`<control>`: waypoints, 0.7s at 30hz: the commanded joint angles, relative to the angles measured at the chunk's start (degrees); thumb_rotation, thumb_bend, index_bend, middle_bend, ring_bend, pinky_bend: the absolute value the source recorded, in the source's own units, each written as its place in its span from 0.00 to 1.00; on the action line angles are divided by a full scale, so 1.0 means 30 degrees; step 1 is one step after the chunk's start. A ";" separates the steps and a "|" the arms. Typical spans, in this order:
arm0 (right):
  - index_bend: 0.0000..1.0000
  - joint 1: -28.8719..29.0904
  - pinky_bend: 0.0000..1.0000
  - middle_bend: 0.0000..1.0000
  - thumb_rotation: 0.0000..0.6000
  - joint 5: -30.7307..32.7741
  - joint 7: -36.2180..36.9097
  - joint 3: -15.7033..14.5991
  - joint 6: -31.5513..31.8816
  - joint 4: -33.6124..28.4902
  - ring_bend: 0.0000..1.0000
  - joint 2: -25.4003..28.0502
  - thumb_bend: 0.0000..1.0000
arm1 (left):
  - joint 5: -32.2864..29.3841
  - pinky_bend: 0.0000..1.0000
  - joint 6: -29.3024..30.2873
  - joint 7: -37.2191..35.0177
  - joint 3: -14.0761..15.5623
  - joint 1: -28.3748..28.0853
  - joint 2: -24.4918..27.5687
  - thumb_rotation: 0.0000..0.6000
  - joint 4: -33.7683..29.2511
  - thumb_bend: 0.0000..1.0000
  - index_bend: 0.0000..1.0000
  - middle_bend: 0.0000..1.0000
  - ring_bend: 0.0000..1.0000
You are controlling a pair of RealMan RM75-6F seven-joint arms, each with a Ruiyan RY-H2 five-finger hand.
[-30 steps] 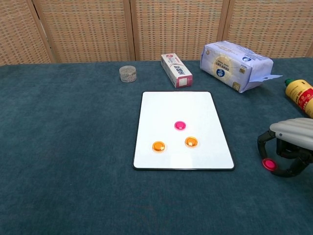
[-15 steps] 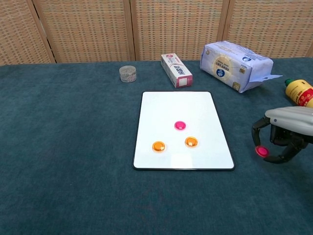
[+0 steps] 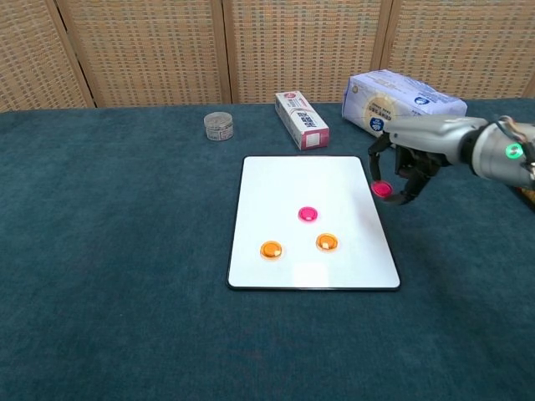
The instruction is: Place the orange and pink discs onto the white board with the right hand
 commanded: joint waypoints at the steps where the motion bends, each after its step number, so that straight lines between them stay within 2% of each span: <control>1: 0.50 0.1331 1.00 0.97 1.00 0.2059 -0.1436 0.0791 -0.0434 0.1140 0.95 -0.0966 0.34 | -0.0175 0.00 -0.0125 -0.0084 -0.0089 -0.0057 0.0025 1.00 0.0078 0.00 0.00 0.00 0.00; 10: 0.50 0.3285 1.00 0.97 1.00 0.5027 -0.2975 0.0677 -0.0823 0.4167 0.95 -0.2906 0.34 | -0.0640 0.00 -0.0495 -0.0263 -0.0286 -0.0219 0.0078 1.00 0.0206 0.00 0.00 0.00 0.00; 21: 0.50 0.3361 1.00 0.97 1.00 0.5072 -0.3215 -0.0233 -0.0200 0.4481 0.95 -0.3496 0.34 | -0.0779 0.00 -0.0697 -0.0251 -0.0287 -0.0311 0.0059 1.00 0.0278 0.00 0.00 0.00 0.00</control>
